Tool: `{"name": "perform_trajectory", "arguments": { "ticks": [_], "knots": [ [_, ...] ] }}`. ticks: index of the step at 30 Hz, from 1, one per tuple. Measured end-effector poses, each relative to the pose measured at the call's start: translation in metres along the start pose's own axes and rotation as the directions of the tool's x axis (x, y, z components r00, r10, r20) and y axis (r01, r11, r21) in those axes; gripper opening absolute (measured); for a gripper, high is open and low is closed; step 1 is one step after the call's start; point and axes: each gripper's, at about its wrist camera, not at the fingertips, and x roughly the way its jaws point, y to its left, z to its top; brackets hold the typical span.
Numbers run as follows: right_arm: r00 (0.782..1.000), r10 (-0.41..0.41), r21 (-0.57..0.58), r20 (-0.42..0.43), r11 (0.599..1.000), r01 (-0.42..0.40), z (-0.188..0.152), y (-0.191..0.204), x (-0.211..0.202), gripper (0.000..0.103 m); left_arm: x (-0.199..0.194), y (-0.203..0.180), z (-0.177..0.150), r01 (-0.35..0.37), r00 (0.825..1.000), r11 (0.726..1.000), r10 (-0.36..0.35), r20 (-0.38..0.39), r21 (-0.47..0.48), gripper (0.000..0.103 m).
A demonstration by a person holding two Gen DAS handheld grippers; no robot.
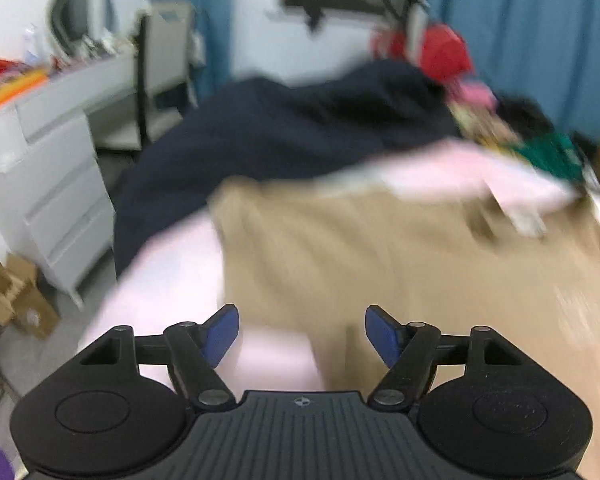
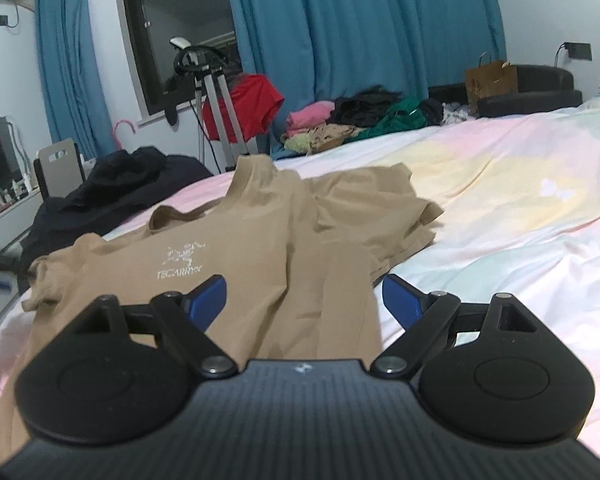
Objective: Fold clothes
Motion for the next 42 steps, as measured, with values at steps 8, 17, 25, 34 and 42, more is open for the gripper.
{"name": "perform_trajectory", "arguments": {
  "ticks": [8,17,25,34,42],
  "knots": [
    [0.999,-0.023,0.011,0.03,1.0,0.022,0.002,-0.005,-0.037,0.086,-0.087,-0.016,-0.088,0.154,0.928,0.988,-0.152,-0.339,-0.02,0.066],
    [0.998,-0.045,0.021,0.035,0.999,0.045,0.003,-0.01,-0.07,0.086,-0.13,-0.037,-0.146,0.118,0.87,0.993,-0.097,-0.484,0.014,0.04],
    [0.999,-0.025,0.031,0.032,0.999,0.024,0.002,-0.013,-0.075,0.086,-0.142,-0.05,-0.167,0.091,0.831,0.993,-0.034,-0.555,0.077,0.045],
    [1.0,-0.015,0.071,0.008,0.997,0.014,0.001,-0.02,-0.068,0.086,-0.153,-0.064,-0.188,0.073,0.777,0.985,0.044,-0.628,0.159,0.049],
    [1.0,-0.014,0.115,0.001,0.993,0.013,0.001,-0.027,-0.068,0.086,-0.177,-0.075,-0.179,0.12,0.767,0.953,0.088,-0.636,0.277,0.004]
  ]
}}
